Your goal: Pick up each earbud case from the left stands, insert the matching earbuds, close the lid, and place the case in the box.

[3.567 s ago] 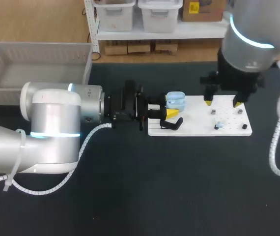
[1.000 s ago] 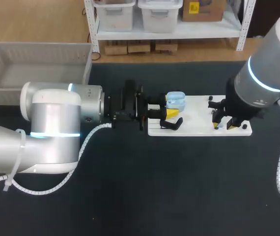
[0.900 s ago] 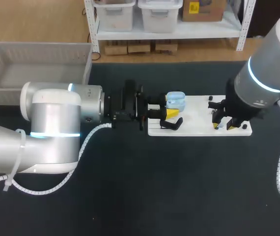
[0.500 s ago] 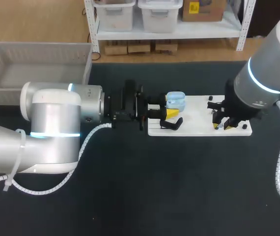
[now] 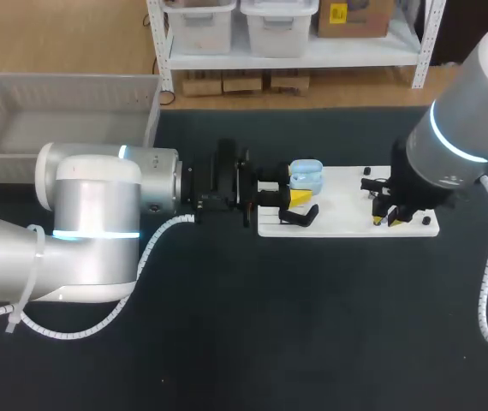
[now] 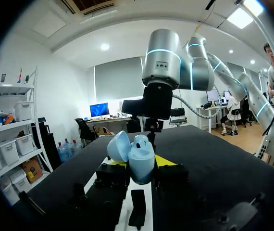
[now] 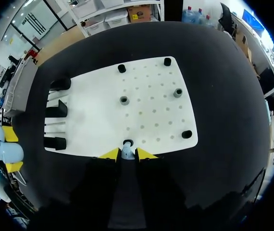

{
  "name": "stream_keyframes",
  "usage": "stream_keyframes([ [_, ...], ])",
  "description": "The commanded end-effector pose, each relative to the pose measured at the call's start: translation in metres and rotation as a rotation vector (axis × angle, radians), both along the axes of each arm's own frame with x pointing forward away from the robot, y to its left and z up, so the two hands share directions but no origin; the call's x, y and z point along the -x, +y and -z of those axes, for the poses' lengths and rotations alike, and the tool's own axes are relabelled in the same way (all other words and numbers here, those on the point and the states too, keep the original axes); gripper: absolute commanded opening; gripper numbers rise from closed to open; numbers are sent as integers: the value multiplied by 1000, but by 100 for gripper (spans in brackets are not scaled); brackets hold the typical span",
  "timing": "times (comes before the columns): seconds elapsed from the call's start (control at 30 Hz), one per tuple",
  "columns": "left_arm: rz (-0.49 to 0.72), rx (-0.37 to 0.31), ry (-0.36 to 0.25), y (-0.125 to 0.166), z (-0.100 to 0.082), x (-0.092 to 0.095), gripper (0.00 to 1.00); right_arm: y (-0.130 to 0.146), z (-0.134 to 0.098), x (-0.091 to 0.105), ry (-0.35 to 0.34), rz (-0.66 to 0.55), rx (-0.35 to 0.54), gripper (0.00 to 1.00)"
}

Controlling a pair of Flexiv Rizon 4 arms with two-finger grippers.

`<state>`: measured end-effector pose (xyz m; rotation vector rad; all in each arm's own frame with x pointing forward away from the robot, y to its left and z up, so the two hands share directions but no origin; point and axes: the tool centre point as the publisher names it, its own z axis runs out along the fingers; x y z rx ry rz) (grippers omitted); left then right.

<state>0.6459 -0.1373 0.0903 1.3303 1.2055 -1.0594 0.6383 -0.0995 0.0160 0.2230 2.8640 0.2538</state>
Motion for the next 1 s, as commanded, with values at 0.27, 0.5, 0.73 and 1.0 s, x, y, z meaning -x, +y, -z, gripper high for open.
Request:
stream_keyframes([
  [0.27,-10,3,-5,0,1,2,0,2,-35,6,3,-32,-29,0],
  [0.5,-10,3,-5,0,1,2,0,5,-69,4,-9,-57,-36,0],
  [0.73,-10,3,-5,0,1,2,0,7,-69,4,-15,-33,2,20],
  [1.0,-10,3,-5,0,1,2,0,11,-60,8,-26,42,35,49],
])
